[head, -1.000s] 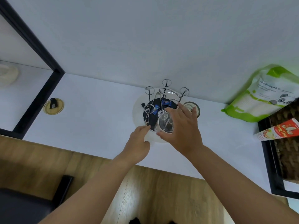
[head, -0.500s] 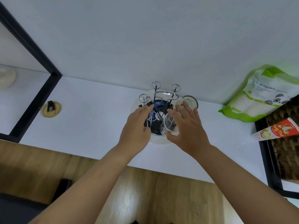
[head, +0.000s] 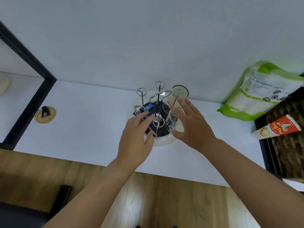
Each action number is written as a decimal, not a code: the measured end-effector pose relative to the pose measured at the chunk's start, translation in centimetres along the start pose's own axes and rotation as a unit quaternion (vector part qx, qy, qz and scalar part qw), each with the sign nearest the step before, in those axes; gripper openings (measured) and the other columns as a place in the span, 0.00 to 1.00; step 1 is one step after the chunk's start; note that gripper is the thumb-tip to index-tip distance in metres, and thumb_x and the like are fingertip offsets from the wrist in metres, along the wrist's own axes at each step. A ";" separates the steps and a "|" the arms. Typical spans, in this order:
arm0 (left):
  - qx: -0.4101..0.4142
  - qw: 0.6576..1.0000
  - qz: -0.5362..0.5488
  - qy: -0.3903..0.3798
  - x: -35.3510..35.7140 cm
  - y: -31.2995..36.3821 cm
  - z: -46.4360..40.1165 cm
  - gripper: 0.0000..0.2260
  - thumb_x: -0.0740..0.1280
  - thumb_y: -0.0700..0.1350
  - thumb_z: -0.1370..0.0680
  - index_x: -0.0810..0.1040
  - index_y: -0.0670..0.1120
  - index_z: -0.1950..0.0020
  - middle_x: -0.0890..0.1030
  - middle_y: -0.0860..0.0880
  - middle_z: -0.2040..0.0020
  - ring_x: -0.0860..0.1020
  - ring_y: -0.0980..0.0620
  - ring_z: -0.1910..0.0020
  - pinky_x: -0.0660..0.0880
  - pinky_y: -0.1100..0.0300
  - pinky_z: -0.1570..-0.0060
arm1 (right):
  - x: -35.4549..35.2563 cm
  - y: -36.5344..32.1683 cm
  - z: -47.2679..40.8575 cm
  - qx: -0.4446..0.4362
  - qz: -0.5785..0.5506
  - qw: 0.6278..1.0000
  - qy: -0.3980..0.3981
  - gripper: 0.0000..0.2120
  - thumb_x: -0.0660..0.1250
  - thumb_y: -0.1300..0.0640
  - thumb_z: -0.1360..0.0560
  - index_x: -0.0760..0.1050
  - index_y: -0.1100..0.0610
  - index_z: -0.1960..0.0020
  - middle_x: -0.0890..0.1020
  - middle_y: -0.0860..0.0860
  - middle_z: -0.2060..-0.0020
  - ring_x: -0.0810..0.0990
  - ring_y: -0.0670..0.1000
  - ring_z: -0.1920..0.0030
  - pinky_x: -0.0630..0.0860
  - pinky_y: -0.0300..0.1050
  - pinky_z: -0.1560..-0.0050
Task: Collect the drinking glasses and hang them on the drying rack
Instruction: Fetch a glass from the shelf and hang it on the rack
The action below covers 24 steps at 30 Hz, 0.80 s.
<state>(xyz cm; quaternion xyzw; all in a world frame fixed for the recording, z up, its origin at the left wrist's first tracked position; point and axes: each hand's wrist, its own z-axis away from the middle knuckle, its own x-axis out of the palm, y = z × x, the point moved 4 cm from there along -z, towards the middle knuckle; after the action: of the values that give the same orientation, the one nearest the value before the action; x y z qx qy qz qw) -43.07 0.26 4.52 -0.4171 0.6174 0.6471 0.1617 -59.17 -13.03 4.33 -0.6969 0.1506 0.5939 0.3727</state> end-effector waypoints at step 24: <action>-0.060 0.995 -0.071 -0.036 -4.3 0.6 -3.1 0.24 0.65 0.49 0.17 0.67 0.49 0.21 0.63 0.49 0.19 0.57 0.49 0.20 0.54 0.51 0.22 | -4.1 -0.5 0.7 -0.019 -0.034 0.999 -0.013 0.46 0.79 0.44 0.28 0.59 0.45 0.17 0.55 0.54 0.16 0.50 0.57 0.16 0.61 0.57 0.21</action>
<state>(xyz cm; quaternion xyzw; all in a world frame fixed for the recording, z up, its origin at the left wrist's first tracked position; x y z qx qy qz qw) -39.88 -1.39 8.40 -0.4449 0.5400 0.6848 0.2037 -60.32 -13.14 8.33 -0.7008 0.1105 0.5924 0.3817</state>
